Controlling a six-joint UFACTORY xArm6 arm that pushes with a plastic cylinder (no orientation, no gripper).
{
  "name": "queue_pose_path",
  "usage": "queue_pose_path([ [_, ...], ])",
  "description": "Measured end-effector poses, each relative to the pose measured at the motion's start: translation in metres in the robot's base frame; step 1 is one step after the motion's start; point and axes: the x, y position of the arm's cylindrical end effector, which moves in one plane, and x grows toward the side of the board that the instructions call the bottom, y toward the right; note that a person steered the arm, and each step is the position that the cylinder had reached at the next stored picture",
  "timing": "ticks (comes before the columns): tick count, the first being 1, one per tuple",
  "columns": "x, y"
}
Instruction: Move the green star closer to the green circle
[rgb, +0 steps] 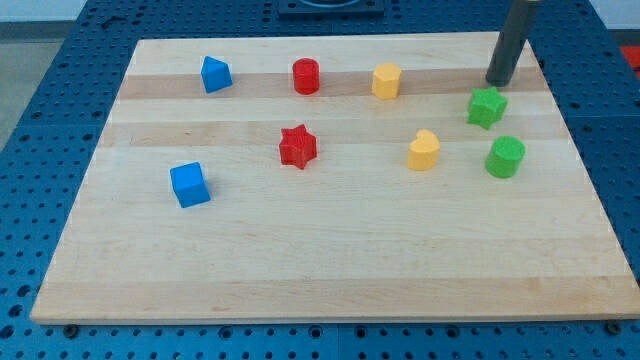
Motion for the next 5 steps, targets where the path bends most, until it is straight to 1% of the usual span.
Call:
queue_pose_path([
  [1,0.001,-0.026],
  [2,0.002,-0.027],
  [3,0.041,-0.025],
  [4,0.056,-0.025],
  [5,0.062,-0.025],
])
